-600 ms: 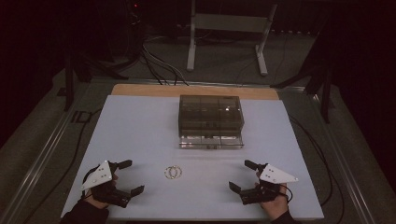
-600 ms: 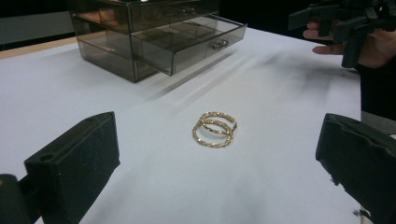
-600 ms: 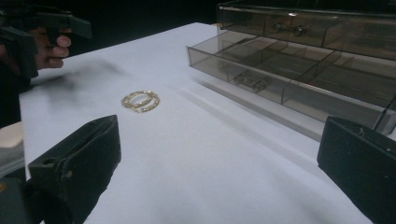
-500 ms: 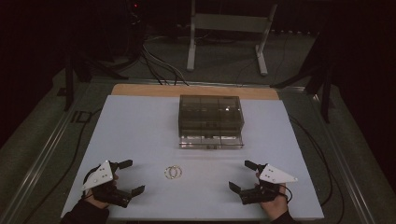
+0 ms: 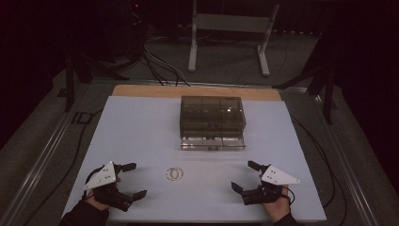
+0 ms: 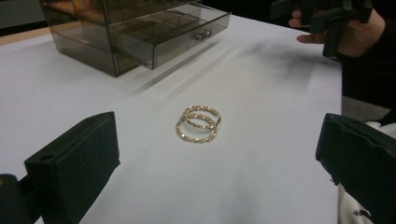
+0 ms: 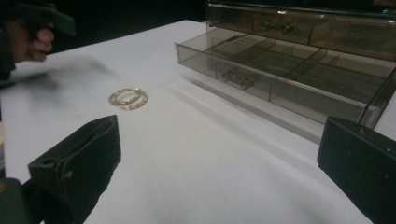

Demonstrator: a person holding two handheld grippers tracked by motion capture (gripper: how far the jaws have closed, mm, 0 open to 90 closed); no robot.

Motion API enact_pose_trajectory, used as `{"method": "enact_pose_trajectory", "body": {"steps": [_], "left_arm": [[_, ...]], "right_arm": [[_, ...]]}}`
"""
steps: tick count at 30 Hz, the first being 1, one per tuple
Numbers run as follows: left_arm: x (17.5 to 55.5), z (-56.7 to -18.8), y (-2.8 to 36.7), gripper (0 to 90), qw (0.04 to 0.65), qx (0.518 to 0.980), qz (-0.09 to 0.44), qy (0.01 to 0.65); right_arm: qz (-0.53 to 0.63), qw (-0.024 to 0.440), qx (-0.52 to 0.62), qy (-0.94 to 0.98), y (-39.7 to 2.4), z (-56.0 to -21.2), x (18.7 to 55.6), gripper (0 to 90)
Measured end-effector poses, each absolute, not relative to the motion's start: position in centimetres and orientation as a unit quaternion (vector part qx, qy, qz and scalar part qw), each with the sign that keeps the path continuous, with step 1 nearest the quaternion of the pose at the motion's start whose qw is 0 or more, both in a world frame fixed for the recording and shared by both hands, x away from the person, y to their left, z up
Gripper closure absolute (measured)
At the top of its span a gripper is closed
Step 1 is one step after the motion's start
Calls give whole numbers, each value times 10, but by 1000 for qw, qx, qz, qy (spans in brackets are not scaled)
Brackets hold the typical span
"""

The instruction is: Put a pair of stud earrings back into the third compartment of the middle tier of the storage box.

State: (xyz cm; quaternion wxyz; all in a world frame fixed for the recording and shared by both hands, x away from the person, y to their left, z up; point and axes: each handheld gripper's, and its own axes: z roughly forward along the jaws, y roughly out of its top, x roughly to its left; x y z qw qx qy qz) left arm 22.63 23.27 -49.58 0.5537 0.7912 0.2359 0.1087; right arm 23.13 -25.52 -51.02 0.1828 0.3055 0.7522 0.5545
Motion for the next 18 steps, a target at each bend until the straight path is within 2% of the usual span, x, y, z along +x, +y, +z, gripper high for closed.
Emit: {"method": "enact_pose_trajectory", "body": {"steps": [9,18], "left_arm": [[239,-466,220,6,558,787,114,235],[252,-459,196,6,559,783,124,242]], "right_arm": [[558,186,307,748,-251,-509,231,0],[561,180,310,746,-253,-509,231,0]]}}
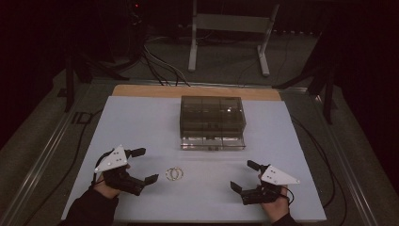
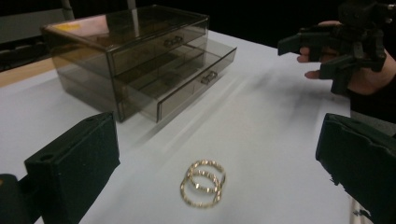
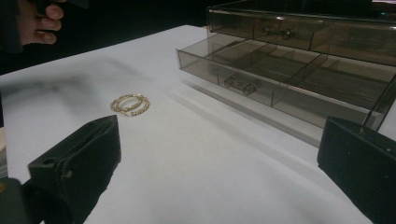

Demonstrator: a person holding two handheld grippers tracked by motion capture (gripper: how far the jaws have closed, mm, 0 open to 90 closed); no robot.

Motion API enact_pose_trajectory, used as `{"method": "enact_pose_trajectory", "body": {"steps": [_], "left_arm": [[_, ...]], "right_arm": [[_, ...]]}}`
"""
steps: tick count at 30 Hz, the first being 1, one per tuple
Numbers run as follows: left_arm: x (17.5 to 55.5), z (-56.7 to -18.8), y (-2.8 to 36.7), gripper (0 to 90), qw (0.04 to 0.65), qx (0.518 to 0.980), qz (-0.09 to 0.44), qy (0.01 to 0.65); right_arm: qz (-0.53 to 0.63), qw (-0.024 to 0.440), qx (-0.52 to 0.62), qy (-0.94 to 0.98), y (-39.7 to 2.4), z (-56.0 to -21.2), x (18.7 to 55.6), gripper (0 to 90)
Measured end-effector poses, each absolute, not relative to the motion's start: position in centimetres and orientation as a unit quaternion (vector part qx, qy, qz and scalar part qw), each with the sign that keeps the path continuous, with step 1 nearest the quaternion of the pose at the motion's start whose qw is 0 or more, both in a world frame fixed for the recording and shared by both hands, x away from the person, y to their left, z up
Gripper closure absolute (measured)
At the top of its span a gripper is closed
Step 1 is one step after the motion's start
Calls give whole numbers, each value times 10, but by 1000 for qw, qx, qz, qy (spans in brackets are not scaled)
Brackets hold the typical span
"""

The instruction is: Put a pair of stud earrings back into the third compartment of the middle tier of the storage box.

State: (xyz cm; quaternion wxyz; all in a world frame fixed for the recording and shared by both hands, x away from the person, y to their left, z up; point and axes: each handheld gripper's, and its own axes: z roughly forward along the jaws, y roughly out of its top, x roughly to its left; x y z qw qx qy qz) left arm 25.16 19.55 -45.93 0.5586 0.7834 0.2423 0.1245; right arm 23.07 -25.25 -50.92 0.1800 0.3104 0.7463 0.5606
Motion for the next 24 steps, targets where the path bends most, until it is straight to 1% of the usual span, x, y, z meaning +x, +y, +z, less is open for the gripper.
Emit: {"method": "enact_pose_trajectory", "body": {"steps": [6,16,18,21,24], "left_arm": [[258,-466,174,15,552,786,125,250],[265,-483,156,15,533,790,127,275],[266,-486,153,29,526,794,129,277],[267,-489,149,43,521,797,122,281],[272,-496,140,59,498,810,100,294]], "right_arm": [[562,177,311,746,-253,-509,231,0],[560,175,310,748,-252,-510,231,0],[560,174,309,749,-252,-510,231,0],[561,173,311,748,-252,-510,231,0],[560,173,309,749,-251,-510,231,0]]}}
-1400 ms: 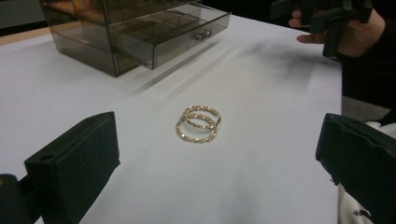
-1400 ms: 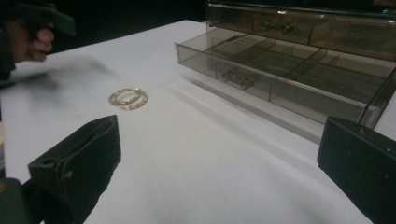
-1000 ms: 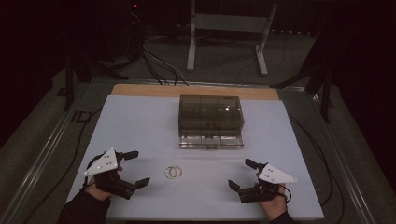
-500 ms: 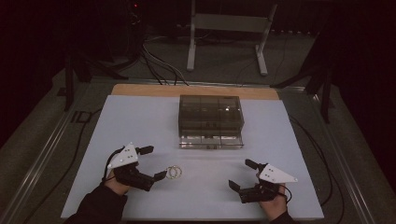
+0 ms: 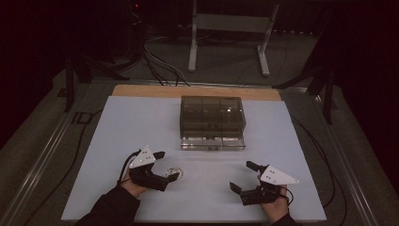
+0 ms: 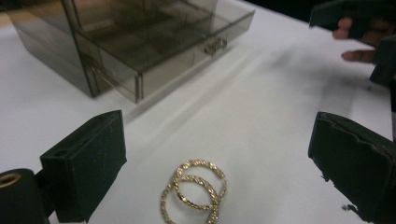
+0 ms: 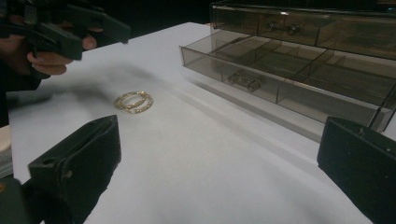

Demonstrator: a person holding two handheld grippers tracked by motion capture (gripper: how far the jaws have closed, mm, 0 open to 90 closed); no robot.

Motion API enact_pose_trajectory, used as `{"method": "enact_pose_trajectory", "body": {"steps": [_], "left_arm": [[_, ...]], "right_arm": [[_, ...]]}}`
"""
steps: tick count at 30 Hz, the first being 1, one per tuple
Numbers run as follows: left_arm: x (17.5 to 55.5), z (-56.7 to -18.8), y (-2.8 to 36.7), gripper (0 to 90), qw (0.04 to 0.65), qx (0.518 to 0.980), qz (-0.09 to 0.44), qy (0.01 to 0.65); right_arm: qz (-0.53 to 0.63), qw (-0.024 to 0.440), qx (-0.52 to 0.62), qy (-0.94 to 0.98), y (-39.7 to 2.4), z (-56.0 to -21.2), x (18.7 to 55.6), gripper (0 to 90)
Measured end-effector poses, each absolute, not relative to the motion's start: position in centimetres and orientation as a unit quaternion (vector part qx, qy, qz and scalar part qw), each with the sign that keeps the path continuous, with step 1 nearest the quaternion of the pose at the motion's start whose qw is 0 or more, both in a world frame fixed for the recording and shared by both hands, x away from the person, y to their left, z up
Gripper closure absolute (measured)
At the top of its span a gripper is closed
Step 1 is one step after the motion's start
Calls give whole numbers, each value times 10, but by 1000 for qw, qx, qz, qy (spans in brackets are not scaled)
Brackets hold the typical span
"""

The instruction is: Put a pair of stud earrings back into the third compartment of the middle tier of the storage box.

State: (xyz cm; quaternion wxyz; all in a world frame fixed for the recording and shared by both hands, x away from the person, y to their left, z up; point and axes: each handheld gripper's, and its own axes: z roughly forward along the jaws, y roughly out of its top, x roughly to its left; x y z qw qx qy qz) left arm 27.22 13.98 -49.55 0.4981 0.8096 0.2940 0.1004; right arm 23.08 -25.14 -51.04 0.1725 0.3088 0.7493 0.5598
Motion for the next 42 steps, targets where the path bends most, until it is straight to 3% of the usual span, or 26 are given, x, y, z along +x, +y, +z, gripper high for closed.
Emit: {"method": "enact_pose_trajectory", "body": {"steps": [9,10,11,12,21,24,34,42], "left_arm": [[285,-508,127,222,448,834,103,306],[285,-508,127,312,448,834,103,306],[286,-510,126,312,446,836,101,303],[288,-511,125,381,444,838,99,301],[298,-523,115,628,403,861,95,294],[301,-525,113,641,395,869,96,282],[306,-529,110,859,372,880,106,274],[306,-527,111,873,383,875,105,278]], "right_arm": [[561,169,310,749,-252,-511,231,0],[560,169,309,750,-252,-511,231,0],[560,169,309,750,-252,-511,231,0],[560,168,308,750,-252,-511,231,0],[560,165,309,751,-252,-511,231,0],[560,165,308,751,-252,-511,231,0],[559,162,310,752,-252,-512,231,0],[561,161,311,751,-252,-511,230,0]]}}
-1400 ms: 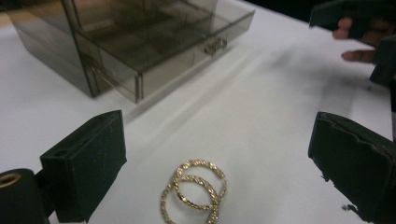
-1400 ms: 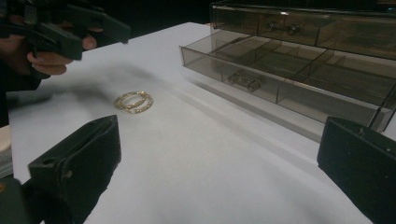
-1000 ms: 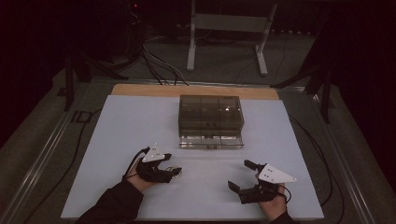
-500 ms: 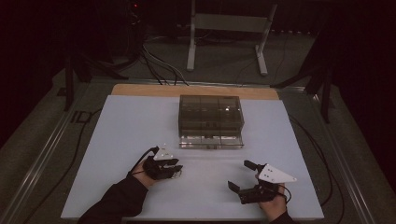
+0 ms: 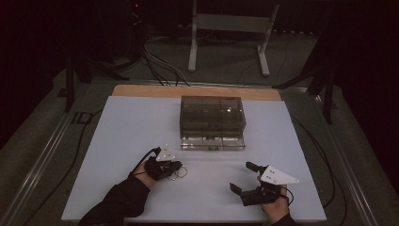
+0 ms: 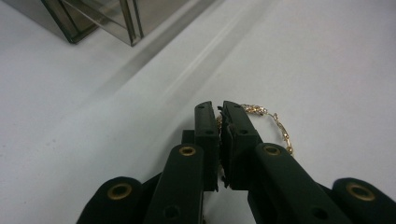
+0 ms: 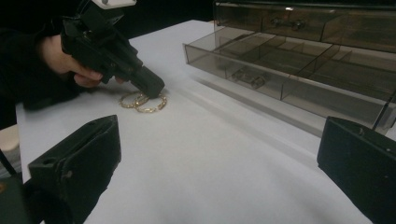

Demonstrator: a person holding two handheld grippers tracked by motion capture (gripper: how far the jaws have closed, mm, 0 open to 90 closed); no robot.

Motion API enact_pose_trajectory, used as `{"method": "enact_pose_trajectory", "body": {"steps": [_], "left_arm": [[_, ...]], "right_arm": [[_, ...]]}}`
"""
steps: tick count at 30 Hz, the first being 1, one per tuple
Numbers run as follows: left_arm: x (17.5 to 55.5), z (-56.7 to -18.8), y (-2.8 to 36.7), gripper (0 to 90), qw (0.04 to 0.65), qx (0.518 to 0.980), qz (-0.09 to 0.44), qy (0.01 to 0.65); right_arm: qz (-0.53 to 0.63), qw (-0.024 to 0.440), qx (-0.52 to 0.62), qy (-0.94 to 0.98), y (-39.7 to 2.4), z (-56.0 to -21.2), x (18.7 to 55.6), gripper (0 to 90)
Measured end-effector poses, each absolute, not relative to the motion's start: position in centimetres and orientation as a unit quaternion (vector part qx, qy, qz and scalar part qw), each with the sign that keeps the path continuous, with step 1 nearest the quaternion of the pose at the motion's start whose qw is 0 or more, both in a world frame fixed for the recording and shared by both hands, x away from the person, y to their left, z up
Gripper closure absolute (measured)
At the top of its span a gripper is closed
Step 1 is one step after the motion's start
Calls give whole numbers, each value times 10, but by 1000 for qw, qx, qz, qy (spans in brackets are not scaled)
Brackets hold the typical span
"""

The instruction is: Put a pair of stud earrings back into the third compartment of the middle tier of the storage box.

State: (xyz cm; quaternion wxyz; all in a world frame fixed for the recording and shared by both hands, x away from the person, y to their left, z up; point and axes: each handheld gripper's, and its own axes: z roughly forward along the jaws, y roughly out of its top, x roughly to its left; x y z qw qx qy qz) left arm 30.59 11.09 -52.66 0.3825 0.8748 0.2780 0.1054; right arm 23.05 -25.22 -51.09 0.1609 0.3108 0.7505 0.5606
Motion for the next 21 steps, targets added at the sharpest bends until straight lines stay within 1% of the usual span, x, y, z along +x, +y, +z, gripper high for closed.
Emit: {"method": "enact_pose_trajectory", "body": {"steps": [6,11,21], "left_arm": [[303,-516,112,875,400,867,113,276],[300,-500,110,875,428,856,118,264],[309,-482,100,874,461,841,112,262]], "right_arm": [[564,163,314,747,-254,-510,231,0],[564,162,316,745,-254,-510,231,0],[565,162,318,744,-254,-510,230,0]]}}
